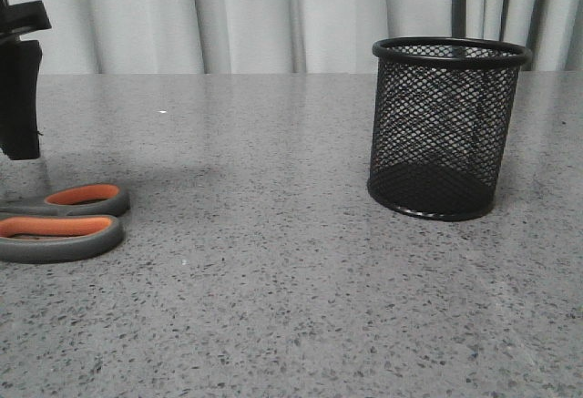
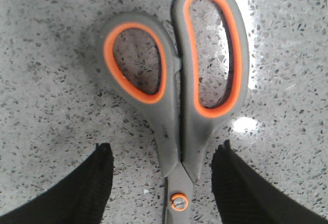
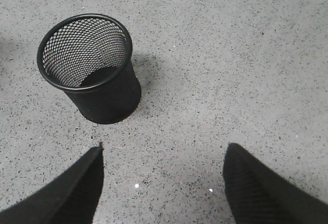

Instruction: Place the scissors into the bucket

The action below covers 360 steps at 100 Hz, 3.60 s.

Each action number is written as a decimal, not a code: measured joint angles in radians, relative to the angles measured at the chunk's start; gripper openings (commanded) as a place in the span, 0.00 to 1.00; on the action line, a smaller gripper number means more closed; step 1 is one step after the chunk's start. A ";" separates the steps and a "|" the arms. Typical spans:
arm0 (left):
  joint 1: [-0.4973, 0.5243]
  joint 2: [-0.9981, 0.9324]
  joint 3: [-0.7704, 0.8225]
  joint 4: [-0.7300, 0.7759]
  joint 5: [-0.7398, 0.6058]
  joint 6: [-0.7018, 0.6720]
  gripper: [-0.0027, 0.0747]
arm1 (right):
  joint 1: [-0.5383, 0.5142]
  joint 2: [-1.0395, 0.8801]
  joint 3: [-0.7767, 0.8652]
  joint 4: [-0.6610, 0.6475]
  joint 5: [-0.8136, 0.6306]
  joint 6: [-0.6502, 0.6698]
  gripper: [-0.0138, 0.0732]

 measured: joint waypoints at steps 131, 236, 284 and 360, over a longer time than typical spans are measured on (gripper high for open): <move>0.009 0.060 0.039 -0.014 -0.020 0.022 0.21 | 0.000 0.000 0.000 0.000 0.002 0.000 0.67; -0.051 -0.156 -0.334 -0.036 0.032 -0.091 0.01 | 0.000 0.007 0.000 0.384 -0.165 -0.090 0.67; -0.277 -0.158 -0.462 -0.040 0.032 -0.135 0.01 | 0.000 0.252 -0.115 0.972 -0.122 -0.448 0.67; -0.379 -0.152 -0.470 -0.042 -0.091 -0.181 0.01 | 0.002 0.463 -0.227 1.147 -0.008 -0.537 0.66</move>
